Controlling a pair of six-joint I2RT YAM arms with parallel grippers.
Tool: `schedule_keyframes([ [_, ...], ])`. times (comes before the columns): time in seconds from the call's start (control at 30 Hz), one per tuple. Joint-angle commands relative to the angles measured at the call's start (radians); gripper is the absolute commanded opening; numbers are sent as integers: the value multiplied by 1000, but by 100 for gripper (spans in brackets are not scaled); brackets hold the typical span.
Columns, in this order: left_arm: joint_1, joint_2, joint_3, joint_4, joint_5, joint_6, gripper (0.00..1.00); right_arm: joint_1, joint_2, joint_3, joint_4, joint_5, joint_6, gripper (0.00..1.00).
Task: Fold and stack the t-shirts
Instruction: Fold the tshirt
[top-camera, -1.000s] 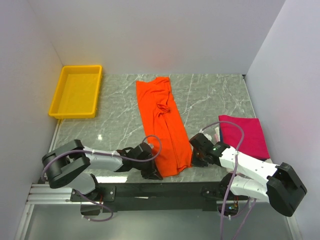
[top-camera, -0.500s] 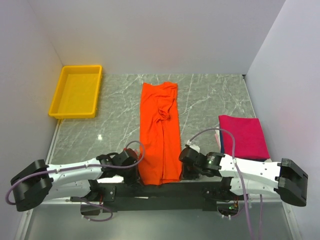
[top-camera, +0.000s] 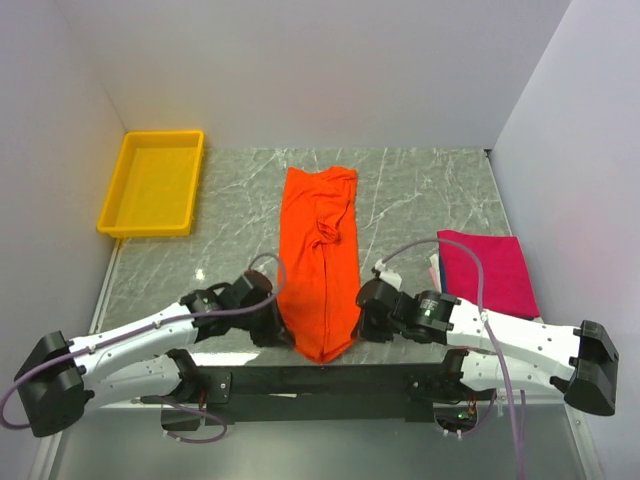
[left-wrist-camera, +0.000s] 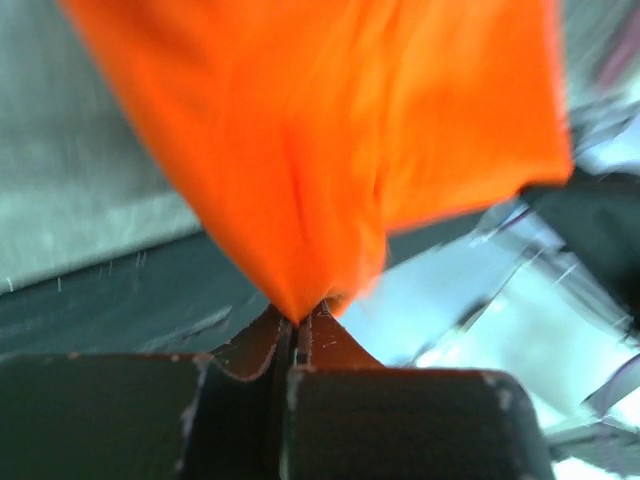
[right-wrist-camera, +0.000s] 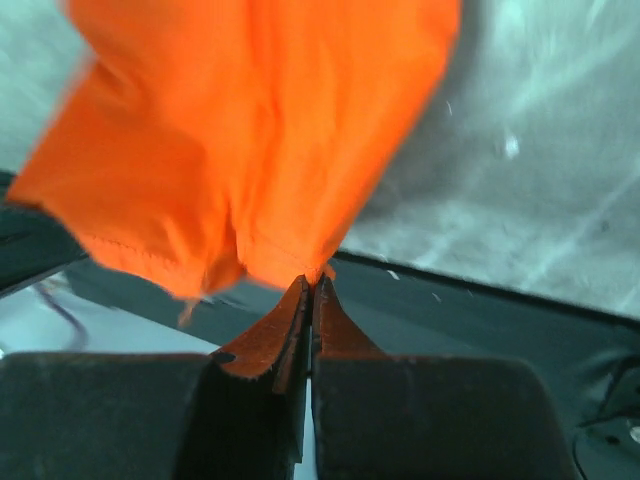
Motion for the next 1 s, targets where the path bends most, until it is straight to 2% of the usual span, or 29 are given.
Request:
schedule_keyframes([
  [0.0, 110, 23, 78, -9, 1, 127, 0, -91, 10, 76, -28, 69, -74, 0],
  [0.03, 164, 44, 91, 3, 12, 147, 0, -114, 25, 86, -22, 73, -109, 0],
  [0.13, 221, 90, 144, 29, 21, 218, 0, -207, 60, 121, 39, 52, -166, 0],
  [0.33, 344, 306, 217, 166, 41, 296, 0, -309, 256, 230, 135, 62, -282, 0],
  [0.47, 387, 418, 272, 239, 46, 310, 1, -401, 370, 291, 217, 35, -333, 0],
  [0.73, 462, 593, 411, 287, 26, 326, 1, -484, 568, 415, 268, 3, -399, 0],
  [0.97, 500, 676, 507, 289, 36, 341, 1, -548, 625, 448, 283, -29, -422, 0],
])
